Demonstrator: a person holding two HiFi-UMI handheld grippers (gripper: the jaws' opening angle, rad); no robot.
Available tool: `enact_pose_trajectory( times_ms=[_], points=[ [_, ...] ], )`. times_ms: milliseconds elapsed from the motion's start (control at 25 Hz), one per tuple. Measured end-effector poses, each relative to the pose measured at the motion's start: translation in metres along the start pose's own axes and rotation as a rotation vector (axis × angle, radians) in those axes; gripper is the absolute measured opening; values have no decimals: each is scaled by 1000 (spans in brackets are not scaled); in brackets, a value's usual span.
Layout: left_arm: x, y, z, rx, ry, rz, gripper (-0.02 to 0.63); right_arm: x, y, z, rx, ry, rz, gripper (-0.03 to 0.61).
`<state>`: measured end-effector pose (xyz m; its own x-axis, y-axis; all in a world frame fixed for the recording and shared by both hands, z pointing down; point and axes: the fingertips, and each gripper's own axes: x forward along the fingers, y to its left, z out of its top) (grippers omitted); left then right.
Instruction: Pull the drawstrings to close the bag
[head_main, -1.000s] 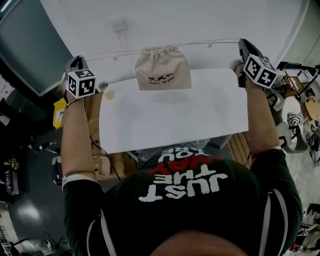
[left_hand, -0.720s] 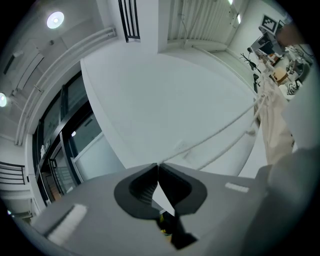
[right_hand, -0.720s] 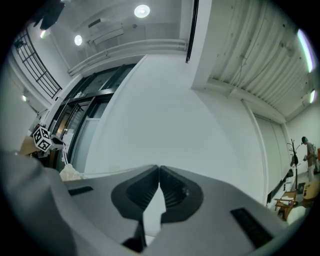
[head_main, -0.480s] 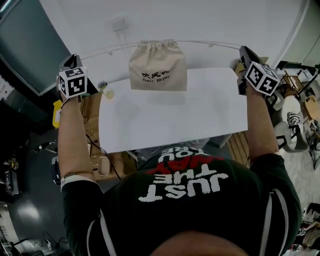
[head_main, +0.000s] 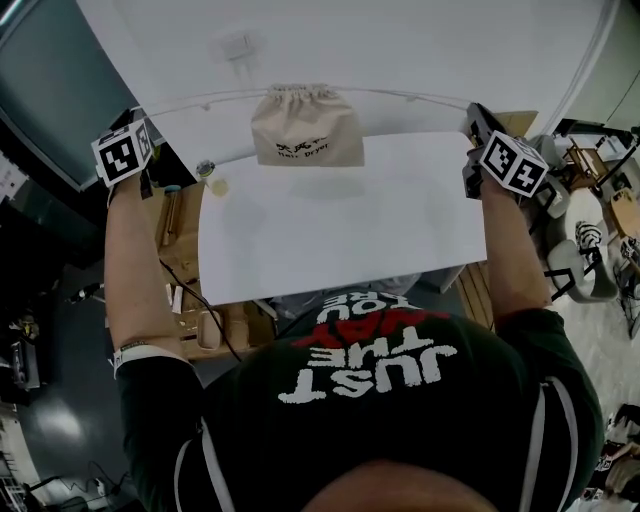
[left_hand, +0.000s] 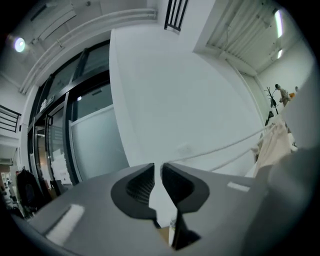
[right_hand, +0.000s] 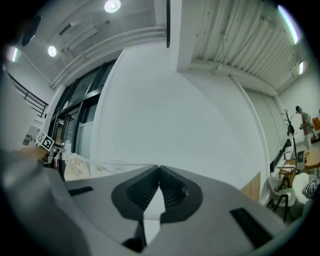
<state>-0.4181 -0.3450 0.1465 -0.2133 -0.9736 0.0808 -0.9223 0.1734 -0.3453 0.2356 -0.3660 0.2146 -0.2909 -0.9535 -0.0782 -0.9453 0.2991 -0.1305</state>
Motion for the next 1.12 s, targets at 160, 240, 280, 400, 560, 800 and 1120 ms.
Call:
enact_pose_trajectory(
  times_ms=[160,240,280,400,560,800,1120],
  points=[
    [5,-9,5,-70,-24,-29,46,10,1,0,-18,12,0,11],
    [8,-8,9,-85,-38,-24,48,16,3,2,-34,13,7,11],
    [8,-8,12,-85,-53,-9,48,16,4,4,-40,10,11,11],
    [-2,-3,22,-102,-131,91,48,14,4,8,-45,-2,19,11],
    [-10,4,28,-159,-223,238,49,16,4,8,-57,-11,24,11],
    [-21,15,23,-227,-245,337,54,1,10,10,-66,-43,30,11],
    [-19,26,5,-257,-230,396,67,-6,7,5,-31,-69,55,11]
  ],
)
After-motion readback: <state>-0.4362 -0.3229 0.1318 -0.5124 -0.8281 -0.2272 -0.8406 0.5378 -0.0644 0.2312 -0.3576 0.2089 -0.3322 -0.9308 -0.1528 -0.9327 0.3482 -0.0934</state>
